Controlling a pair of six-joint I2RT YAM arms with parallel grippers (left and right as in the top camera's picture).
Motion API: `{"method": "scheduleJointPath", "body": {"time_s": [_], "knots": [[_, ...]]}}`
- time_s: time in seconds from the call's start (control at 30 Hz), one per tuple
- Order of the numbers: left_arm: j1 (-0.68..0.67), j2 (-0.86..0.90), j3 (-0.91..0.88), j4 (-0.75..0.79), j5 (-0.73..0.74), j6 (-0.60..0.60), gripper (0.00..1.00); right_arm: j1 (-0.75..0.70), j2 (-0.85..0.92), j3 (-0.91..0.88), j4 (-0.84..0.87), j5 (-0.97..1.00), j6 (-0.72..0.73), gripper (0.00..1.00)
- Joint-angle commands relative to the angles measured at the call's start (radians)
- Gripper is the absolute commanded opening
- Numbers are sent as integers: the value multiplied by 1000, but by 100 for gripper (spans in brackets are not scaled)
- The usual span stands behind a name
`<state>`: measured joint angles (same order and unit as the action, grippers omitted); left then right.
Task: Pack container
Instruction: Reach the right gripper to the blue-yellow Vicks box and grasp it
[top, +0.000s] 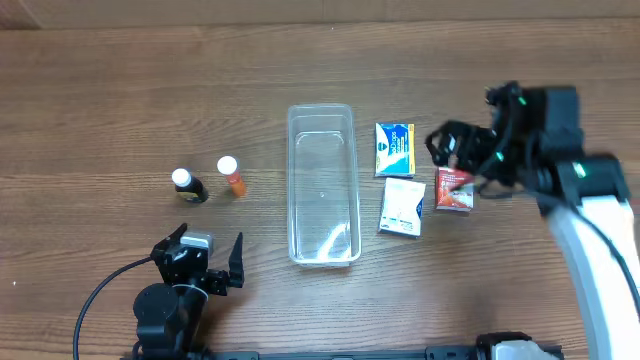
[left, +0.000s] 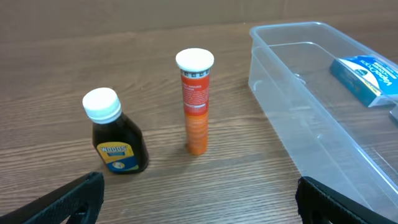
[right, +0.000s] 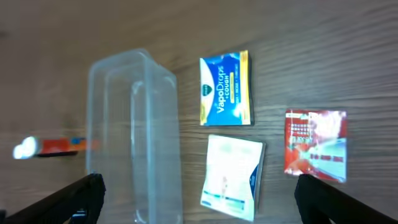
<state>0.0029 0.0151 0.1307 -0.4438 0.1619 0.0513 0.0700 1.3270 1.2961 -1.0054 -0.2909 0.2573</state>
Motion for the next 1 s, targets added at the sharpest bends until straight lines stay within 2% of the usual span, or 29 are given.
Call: {"method": "scheduleJointPath", "body": {"time_s": [0.0, 0.23, 0.7, 0.97], "knots": [[10, -10, -4, 4, 11, -14, 100, 44, 123, 68, 27, 76, 53, 100], [10, -10, -4, 3, 11, -14, 100, 138, 343, 93, 131, 251, 83, 100], [10, -10, -4, 3, 11, -14, 100, 172, 621, 93, 385, 237, 11, 100], [10, -10, -4, 4, 11, -14, 100, 198, 729, 93, 403, 286, 5, 100]]}}
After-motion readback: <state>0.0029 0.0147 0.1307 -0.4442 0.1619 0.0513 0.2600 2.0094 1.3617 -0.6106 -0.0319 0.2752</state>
